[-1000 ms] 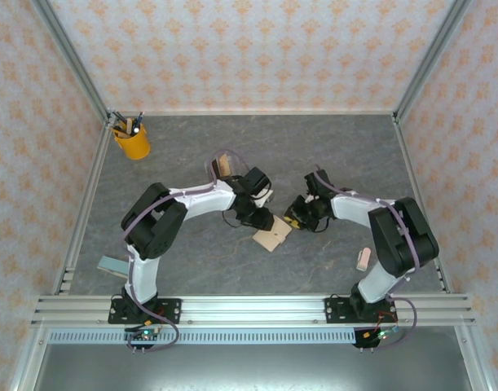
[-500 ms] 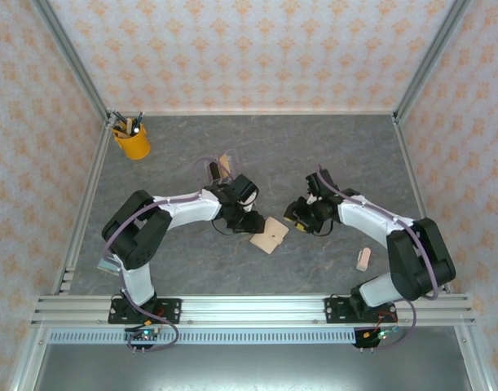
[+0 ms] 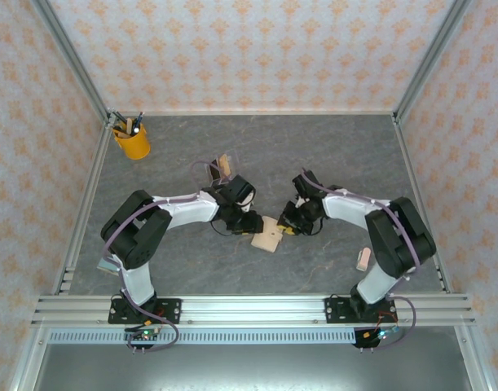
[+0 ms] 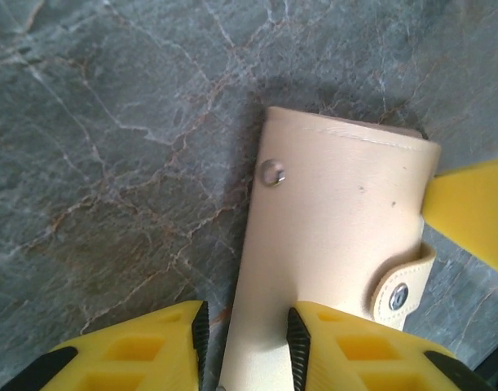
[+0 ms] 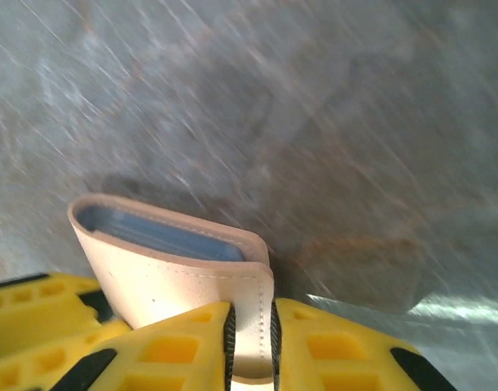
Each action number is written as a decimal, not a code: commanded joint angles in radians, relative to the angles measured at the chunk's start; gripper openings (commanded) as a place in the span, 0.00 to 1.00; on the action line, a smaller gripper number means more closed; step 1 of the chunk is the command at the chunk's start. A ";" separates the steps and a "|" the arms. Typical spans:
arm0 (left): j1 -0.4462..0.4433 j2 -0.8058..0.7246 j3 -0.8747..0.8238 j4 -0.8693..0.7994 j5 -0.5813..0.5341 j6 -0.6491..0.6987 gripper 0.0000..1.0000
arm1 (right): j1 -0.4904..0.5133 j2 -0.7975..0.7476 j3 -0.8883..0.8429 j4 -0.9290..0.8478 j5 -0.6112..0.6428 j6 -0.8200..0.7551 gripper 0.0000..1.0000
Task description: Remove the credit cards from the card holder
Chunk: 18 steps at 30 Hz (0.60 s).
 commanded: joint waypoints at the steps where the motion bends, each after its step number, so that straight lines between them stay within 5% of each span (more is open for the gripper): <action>1: 0.037 -0.028 -0.051 0.100 0.021 -0.064 0.32 | 0.006 0.084 0.090 0.039 0.019 -0.062 0.21; 6: 0.086 -0.046 -0.106 0.178 0.018 -0.128 0.32 | 0.007 0.173 0.183 0.018 -0.006 -0.120 0.21; 13: 0.096 -0.071 -0.131 0.228 0.012 -0.180 0.36 | 0.006 0.042 0.192 -0.123 0.120 -0.218 0.38; 18: 0.106 -0.056 -0.149 0.287 0.032 -0.229 0.37 | 0.012 0.003 0.158 -0.137 0.073 -0.233 0.37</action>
